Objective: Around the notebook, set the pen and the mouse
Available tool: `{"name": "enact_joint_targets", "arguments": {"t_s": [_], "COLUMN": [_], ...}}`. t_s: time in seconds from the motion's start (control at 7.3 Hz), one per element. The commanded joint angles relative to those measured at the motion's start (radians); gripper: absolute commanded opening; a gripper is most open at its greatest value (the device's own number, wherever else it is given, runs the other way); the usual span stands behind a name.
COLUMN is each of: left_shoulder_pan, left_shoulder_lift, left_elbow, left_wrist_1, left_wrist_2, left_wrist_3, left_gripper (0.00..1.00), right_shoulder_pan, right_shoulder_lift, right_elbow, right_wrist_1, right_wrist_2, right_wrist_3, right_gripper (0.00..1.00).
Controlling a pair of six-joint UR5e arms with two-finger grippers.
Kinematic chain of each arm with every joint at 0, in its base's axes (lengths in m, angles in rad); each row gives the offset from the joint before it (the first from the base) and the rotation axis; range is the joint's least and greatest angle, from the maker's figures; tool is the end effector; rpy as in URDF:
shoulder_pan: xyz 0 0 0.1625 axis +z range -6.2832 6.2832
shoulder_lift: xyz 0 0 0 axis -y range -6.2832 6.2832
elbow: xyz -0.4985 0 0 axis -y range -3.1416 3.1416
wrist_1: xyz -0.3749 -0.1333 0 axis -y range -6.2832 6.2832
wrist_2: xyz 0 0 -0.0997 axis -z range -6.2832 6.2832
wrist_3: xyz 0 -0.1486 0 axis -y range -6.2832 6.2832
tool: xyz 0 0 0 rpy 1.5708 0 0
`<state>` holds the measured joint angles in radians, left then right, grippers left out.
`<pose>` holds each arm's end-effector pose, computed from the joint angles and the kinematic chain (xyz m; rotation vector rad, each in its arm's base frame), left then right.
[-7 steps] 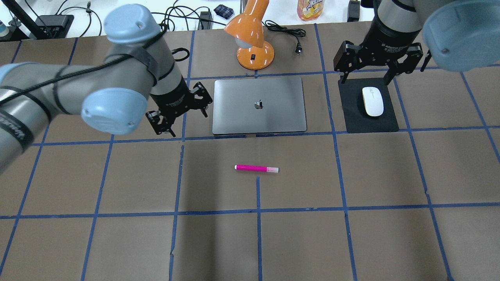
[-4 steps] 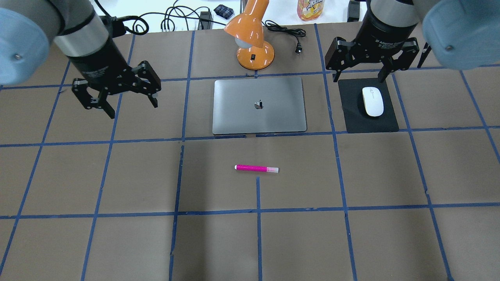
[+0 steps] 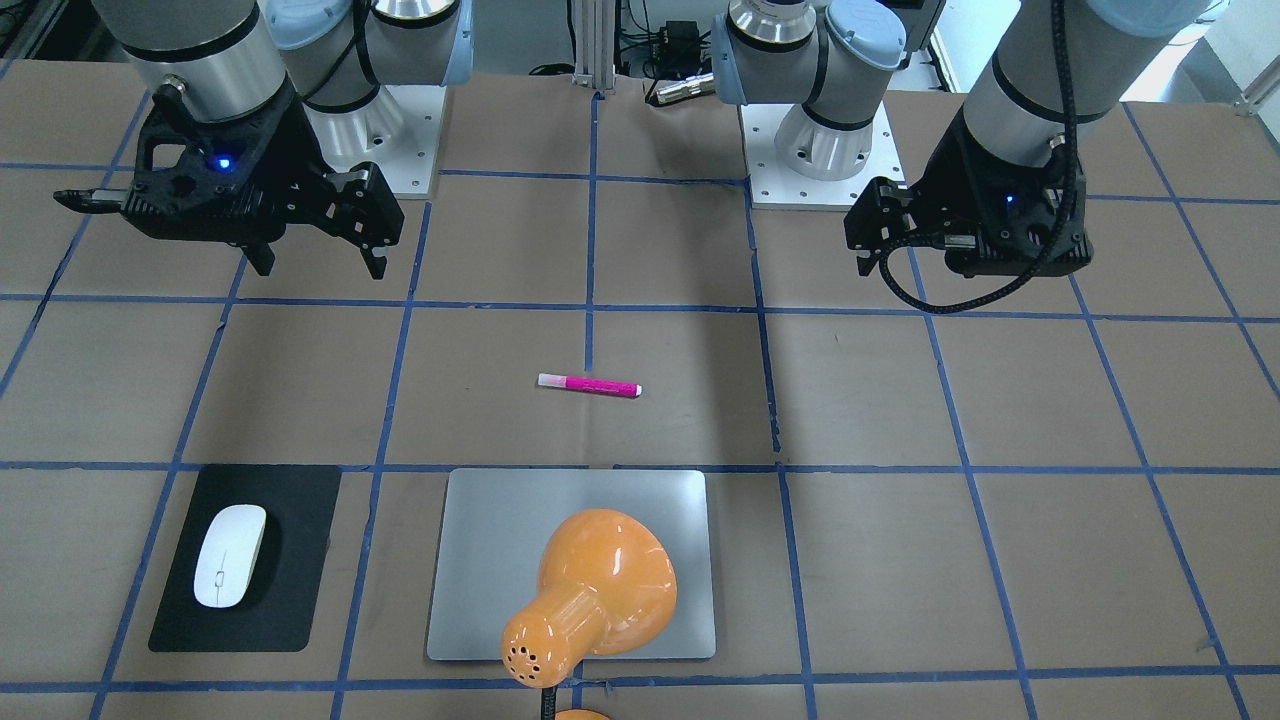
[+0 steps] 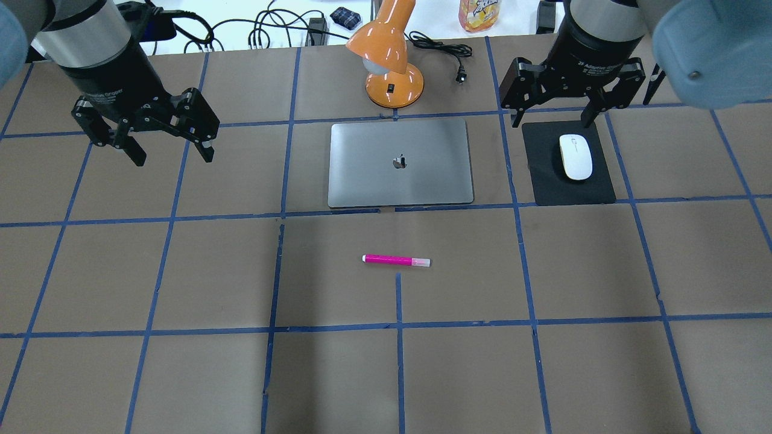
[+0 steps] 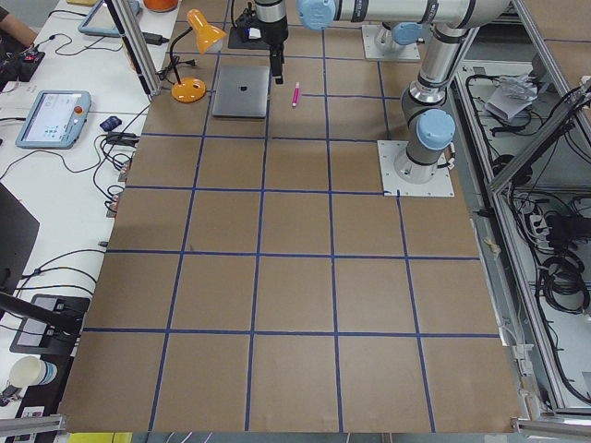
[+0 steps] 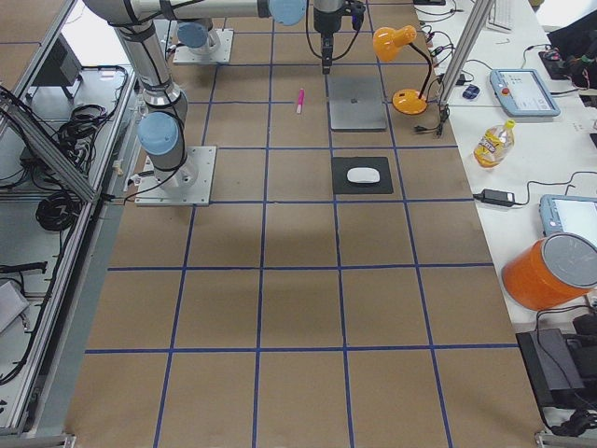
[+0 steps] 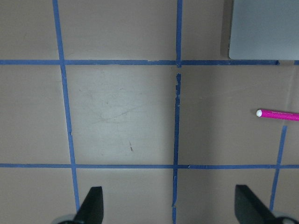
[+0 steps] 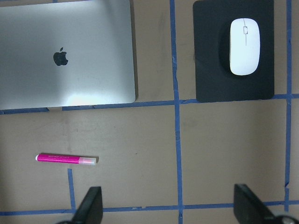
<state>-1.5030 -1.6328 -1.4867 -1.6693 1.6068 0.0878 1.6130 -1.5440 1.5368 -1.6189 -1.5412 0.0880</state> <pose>-0.0942 -0.5013 0.5126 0.0332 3.1091 0.1228 0.1585 -0.4898 0.5207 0.0699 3.1066 -0.0828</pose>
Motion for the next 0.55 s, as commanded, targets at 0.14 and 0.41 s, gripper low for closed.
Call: {"name": "enact_joint_targets", "arguments": {"t_s": [0.14, 0.41], "left_shoulder_pan": [0.003, 0.000], "left_shoulder_lift": [-0.027, -0.029], "left_elbow": [0.020, 0.028], "left_wrist_1": [0.144, 0.097], "left_wrist_2": [0.002, -0.007], "left_wrist_3": [-0.005, -0.007], "left_gripper": [1.00, 1.00], "right_shoulder_pan": [0.001, -0.001], "right_shoulder_lift": [0.008, 0.010], "right_elbow": [-0.009, -0.012], "right_wrist_1": [-0.001, -0.003], "right_wrist_2": [-0.013, -0.013], "right_wrist_3": [-0.002, -0.004], "right_gripper": [1.00, 1.00]}}
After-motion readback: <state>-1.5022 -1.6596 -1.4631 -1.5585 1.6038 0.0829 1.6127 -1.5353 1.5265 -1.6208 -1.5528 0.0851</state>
